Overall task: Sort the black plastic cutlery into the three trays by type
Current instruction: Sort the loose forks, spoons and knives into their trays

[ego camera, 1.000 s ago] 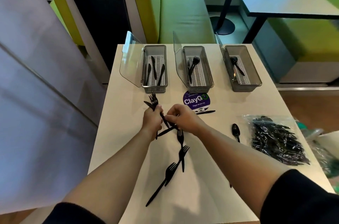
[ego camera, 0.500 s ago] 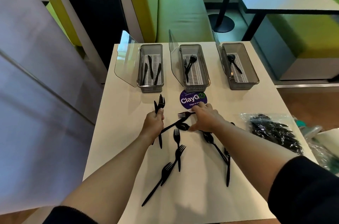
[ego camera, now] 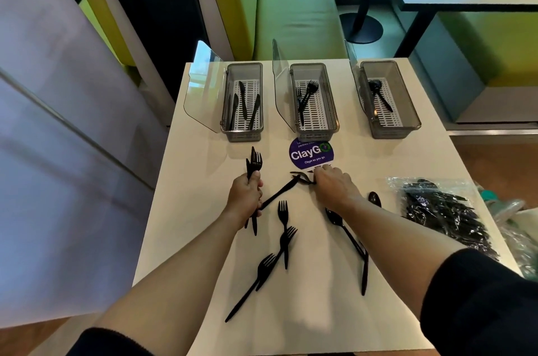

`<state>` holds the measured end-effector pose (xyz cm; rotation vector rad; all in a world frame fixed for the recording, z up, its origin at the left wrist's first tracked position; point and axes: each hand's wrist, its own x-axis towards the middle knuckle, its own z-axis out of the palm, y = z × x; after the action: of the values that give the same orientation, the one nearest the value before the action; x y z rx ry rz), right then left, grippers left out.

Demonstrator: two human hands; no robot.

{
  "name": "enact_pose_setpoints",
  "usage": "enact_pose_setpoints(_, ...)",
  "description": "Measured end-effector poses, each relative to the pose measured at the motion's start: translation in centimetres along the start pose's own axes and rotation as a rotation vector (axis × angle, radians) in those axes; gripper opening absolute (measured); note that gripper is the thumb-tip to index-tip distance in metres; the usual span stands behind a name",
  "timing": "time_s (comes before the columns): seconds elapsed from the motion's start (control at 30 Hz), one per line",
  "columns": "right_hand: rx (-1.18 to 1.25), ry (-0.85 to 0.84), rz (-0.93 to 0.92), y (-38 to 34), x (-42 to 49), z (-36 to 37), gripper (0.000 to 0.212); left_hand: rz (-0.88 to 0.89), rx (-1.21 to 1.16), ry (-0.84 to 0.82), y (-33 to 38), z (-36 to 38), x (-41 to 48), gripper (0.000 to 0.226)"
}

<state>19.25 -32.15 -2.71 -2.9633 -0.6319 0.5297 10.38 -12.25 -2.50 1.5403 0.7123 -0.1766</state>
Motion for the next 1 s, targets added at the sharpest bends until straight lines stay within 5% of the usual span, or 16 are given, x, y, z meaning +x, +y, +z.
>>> enact_pose_setpoints(0.2, 0.338, 0.01, 0.144, -0.3, 0.1, -0.6, 0.007, 0.009, -0.022, 0.005, 0.5, 0.6, 0.1, 0.035)
enact_pose_setpoints(0.33, 0.663, 0.07, 0.188, -2.0, -0.6, -1.4, 0.016, 0.039, -0.045, -0.021, 1.2, 1.0, -0.1, 0.033)
enact_pose_setpoints(0.53, 1.272, -0.3, 0.176, -6.4, -2.0, -1.6, 0.021, 0.082, -0.101, -0.08, 1.5, 1.6, -0.9, 0.026)
enact_pose_setpoints(0.83, 1.22, -0.55, 0.024, -8.5, -4.6, -1.3, 0.028, 0.069, -0.038, -0.064, 0.4, -0.2, -1.7, 0.018)
enact_pose_setpoints(1.0, 1.116, -0.465, 0.041, -7.3, -4.9, -1.0, 0.027, 0.094, -0.009, -0.079, -0.2, -0.7, -2.0, 0.016)
